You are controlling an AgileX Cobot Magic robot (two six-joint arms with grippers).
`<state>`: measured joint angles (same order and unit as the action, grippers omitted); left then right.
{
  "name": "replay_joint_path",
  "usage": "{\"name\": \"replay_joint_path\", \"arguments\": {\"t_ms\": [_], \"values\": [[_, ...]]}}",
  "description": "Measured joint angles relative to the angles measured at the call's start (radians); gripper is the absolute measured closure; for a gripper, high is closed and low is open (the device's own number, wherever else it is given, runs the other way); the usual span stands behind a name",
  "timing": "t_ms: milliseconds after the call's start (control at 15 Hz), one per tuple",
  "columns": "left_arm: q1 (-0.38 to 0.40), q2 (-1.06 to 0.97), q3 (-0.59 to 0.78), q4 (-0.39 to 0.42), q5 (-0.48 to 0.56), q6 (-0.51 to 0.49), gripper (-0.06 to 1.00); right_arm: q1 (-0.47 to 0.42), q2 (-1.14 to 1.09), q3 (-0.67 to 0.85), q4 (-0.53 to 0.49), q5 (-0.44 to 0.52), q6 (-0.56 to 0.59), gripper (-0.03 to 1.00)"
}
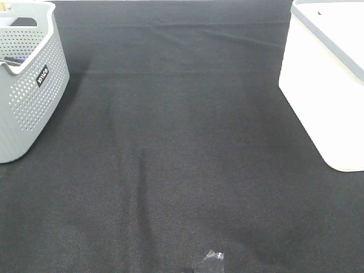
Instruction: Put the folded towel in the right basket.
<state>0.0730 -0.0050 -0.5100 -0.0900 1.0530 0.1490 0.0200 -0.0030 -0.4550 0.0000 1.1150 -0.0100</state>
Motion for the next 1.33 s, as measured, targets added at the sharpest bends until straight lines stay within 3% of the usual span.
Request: {"name": "replay_joint_path", "arguments": {"t_ms": [1333], "values": [[0.0, 0.0, 0.0, 0.0, 0.0, 0.0, -0.03, 0.0, 0.0, 0.0, 0.0, 0.0, 0.0, 0.0]]}}
